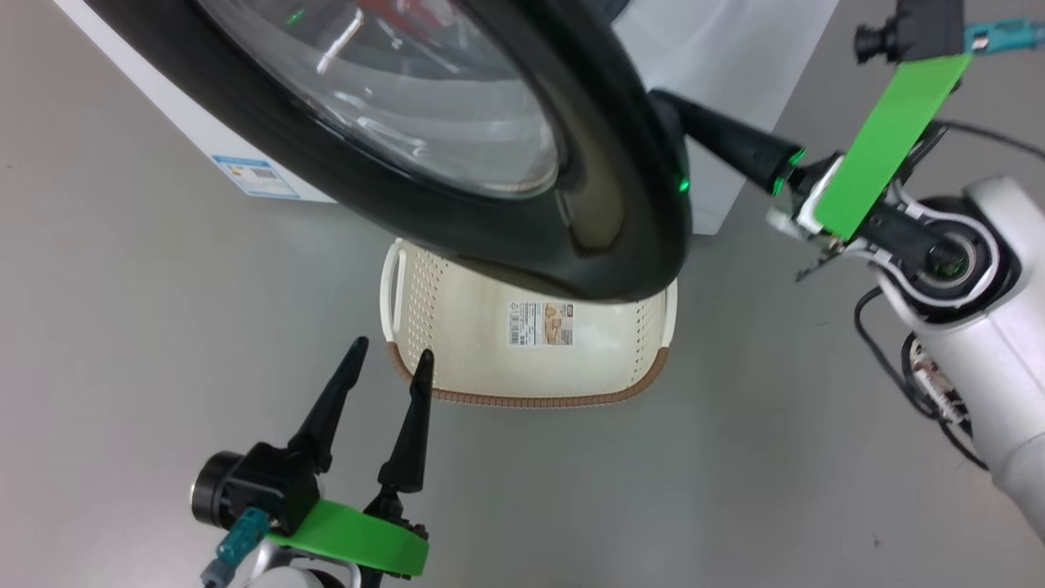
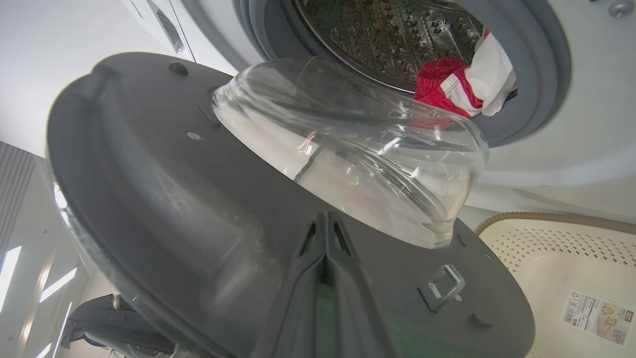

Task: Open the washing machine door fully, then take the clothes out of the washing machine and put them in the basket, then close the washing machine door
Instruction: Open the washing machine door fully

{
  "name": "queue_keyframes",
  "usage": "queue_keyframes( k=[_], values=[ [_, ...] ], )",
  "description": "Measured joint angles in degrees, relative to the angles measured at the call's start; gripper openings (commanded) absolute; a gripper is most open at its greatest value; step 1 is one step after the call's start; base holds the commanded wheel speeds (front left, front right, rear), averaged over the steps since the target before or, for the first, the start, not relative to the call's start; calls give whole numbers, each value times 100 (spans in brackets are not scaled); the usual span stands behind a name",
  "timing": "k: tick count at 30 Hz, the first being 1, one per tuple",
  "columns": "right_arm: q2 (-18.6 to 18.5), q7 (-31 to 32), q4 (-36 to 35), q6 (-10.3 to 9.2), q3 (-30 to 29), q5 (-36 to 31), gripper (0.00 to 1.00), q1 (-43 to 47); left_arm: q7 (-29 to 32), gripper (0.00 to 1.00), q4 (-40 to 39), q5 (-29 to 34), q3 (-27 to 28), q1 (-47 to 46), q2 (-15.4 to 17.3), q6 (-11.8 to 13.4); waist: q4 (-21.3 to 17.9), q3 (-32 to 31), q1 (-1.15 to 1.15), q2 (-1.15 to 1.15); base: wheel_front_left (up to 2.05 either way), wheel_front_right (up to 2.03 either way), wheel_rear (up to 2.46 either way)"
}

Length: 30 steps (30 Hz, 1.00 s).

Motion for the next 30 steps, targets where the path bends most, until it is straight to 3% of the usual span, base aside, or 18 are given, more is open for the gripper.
queue_keyframes(
  k=[12,24,25,26,29,30],
  values=[
    [249,320,-519,0,234,-58,0,690,0,100,-40,20,104,241,3,2,6,-319,0,0,0,0,0],
    [393,225,-424,0,185,-236,0,781,0,100,-73,16,131,242,5,8,48,-376,0,0,0,0,0],
    [394,168,-408,0,166,-283,4,806,0,100,-73,16,136,242,5,8,44,-380,0,0,0,0,0],
    [394,96,-369,1,148,-347,21,832,0,100,-74,16,143,242,5,8,40,-386,0,0,0,0,0],
    [387,-57,-274,1,66,-436,43,890,0,100,-73,16,156,242,5,8,20,-415,0,0,0,0,0],
    [386,-142,-240,1,30,-461,55,915,0,100,-71,16,166,242,5,8,12,-430,0,0,0,0,0]
  ],
)
